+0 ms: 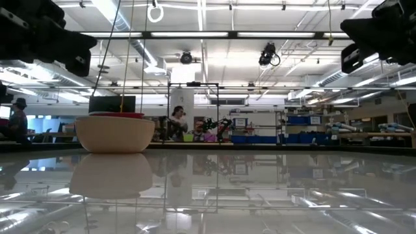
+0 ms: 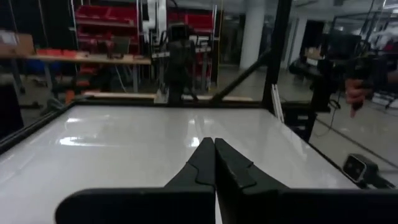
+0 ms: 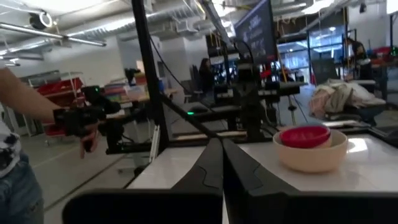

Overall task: Nest bowls inside each other
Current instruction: Return to Home Position

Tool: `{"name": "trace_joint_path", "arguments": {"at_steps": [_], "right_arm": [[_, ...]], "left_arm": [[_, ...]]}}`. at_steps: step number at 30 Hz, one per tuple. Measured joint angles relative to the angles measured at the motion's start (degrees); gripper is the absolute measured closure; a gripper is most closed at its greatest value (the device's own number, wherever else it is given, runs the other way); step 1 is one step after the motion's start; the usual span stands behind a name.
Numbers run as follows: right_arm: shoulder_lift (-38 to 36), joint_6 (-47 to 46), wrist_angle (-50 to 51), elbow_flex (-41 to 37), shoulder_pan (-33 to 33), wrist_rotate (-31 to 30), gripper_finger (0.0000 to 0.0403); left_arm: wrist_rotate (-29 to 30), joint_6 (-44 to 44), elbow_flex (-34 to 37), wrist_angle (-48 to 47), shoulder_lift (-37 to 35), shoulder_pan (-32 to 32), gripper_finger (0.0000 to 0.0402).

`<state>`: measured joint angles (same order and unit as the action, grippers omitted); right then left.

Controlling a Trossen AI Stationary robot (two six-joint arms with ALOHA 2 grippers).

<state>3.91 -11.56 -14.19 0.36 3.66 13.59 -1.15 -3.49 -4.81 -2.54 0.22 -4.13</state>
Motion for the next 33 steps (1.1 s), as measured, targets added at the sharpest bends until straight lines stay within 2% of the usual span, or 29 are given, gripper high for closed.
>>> {"name": "trace_joint_path", "arguments": {"at_steps": [3,7,12,15,21,26,33], "right_arm": [[-1.90,0.09,0.20,0.00,-0.01,0.42,0.0401],[-3.91,0.16,0.13,0.00,-0.02,1.43,0.0401],[-3.85,-0.43,1.90,0.02,-0.04,1.72,0.0401],[-3.81,-2.06,2.09,0.02,-0.04,2.18,0.0401],[-3.81,-2.28,-0.45,0.02,-0.04,2.62,0.0400],[-3.74,-2.20,-0.10,0.02,-0.04,2.57,0.0391],[-3.66,-2.38,4.66,0.02,-0.04,2.46,0.0376]], "left_arm": [[0.75,0.03,2.48,4.03,0.03,0.41,0.0401],[1.15,1.19,1.73,4.99,-0.01,1.03,0.0401],[-1.10,2.75,0.97,4.71,-0.01,1.04,0.0401],[-3.64,0.55,3.19,7.16,-0.01,1.02,0.0401],[-2.99,1.04,4.29,12.48,0.78,1.02,0.0401],[-2.54,1.33,4.29,12.89,0.93,1.02,0.0401],[-2.46,-6.50,4.32,12.69,1.06,1.02,0.0400]]}}
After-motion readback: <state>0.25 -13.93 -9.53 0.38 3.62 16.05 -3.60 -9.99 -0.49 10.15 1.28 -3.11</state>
